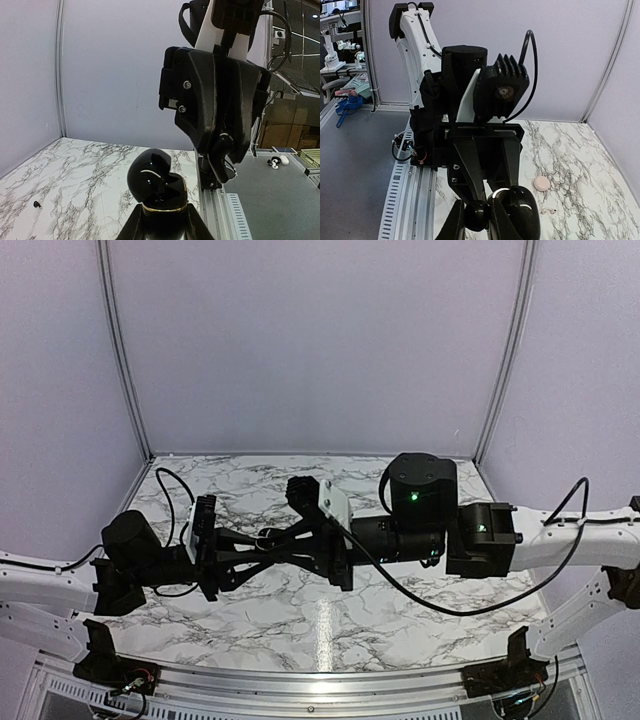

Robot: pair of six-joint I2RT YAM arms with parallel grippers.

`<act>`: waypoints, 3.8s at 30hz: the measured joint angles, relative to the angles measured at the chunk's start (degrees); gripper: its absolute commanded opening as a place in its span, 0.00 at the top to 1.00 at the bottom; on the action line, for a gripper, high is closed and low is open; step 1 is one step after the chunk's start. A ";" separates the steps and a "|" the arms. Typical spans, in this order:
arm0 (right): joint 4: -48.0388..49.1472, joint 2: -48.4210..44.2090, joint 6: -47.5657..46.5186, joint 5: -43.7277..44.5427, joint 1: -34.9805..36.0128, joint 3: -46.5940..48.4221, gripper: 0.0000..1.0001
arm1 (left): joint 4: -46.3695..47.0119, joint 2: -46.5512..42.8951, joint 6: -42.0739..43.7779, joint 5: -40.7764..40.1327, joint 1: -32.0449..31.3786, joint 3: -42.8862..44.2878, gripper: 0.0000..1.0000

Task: Insert the wireless bluetooth earbuds into the charging case
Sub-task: Place the left earbud in the left side groove of the charging case.

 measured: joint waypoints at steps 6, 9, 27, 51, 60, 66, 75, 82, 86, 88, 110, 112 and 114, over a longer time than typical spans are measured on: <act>-0.33 0.57 -0.24 2.05 0.00 0.52 0.93 | 0.07 -0.04 0.00 1.20 0.00 -0.02 1.00; -0.39 0.57 -0.28 2.84 -0.11 1.05 0.93 | 0.20 -0.04 0.02 1.79 0.00 -0.02 1.00; -0.79 0.57 -1.81 5.14 -1.55 1.18 0.94 | 0.44 -0.31 0.92 3.63 -0.66 -0.02 1.00; 7.76 -1.18 -9.49 5.07 1.57 -2.62 0.94 | 3.04 0.28 4.61 5.97 -1.03 0.00 1.00; 10.10 -1.18 -11.91 5.38 3.30 -2.86 0.94 | 4.50 0.33 4.04 6.08 -1.09 0.00 1.00; 11.45 -0.83 -13.20 7.06 4.02 -3.61 0.94 | 5.42 0.48 2.36 5.90 -1.14 0.00 1.00; 14.47 0.26 -13.84 11.58 4.59 -4.74 0.94 | 5.77 0.52 1.25 5.49 -1.14 0.00 1.00; 16.59 1.44 -14.64 14.16 4.76 -5.01 0.94 | 5.97 0.50 1.16 4.79 -1.14 0.00 1.00; 18.16 2.19 -14.82 14.99 4.85 -5.07 0.95 | 5.97 0.50 1.07 4.09 -1.14 0.00 1.00; 19.12 2.49 -14.84 15.56 4.96 -5.31 0.95 | 5.97 0.50 1.07 3.85 -1.14 0.00 1.00; 24.68 4.22 -15.04 21.99 5.77 -6.93 0.95 | 5.05 0.11 1.07 -0.07 -1.14 -0.02 1.00; 24.90 4.37 -14.51 22.49 5.79 -6.93 0.95 | 4.81 -0.04 1.05 -0.48 -1.14 -0.02 1.00; 25.03 4.46 -14.10 23.06 5.84 -6.93 0.95 | 4.68 -0.04 1.07 -0.83 -1.14 -0.04 1.00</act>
